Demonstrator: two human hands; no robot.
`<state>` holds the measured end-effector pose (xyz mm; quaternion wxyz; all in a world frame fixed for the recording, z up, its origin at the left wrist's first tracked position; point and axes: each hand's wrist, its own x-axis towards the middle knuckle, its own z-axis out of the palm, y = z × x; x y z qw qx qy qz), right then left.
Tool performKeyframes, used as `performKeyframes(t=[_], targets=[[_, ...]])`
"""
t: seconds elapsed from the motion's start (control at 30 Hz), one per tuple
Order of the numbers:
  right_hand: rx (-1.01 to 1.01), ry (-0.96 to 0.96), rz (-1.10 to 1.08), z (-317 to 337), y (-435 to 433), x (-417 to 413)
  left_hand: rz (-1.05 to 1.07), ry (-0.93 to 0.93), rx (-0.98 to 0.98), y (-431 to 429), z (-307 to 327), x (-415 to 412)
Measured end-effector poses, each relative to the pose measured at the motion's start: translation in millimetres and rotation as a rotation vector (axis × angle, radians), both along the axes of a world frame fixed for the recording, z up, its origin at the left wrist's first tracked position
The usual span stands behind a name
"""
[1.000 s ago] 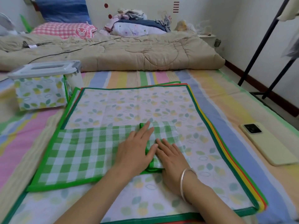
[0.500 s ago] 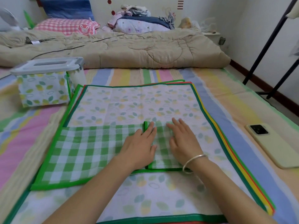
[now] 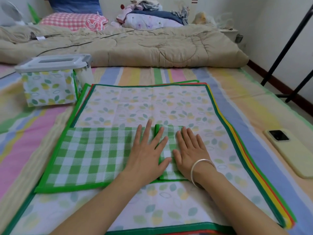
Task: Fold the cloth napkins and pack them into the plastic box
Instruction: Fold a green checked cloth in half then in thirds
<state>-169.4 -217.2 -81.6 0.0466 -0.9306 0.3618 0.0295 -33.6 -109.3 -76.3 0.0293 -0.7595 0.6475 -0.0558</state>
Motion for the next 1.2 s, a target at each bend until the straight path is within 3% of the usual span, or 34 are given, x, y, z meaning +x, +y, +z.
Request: performKeyframes(t=[0.17,0.57,1.0,1.1,1.2], targets=[[0.005,0.003,0.013,0.4,-1.7,-0.9,0.012,-0.01,0.055,-0.1,1.3,6.2],[-0.015,0.048,-0.005,-1.1,-0.8,1.2,0.02,0.243,0.184,-5.4,-1.2,15.5],[-0.048,0.089,-0.018,28.4,0.4,1.1,0.001,0.253,0.242,37.2,12.5,32.7],[-0.063,-0.043,0.07,42.8,1.3,6.6,-0.012,0.285,0.223,29.7,14.1,23.4],[0.145,-0.279,0.145,45.4,6.1,16.0,-0.03,0.32,0.162,15.8,13.1,4.0]])
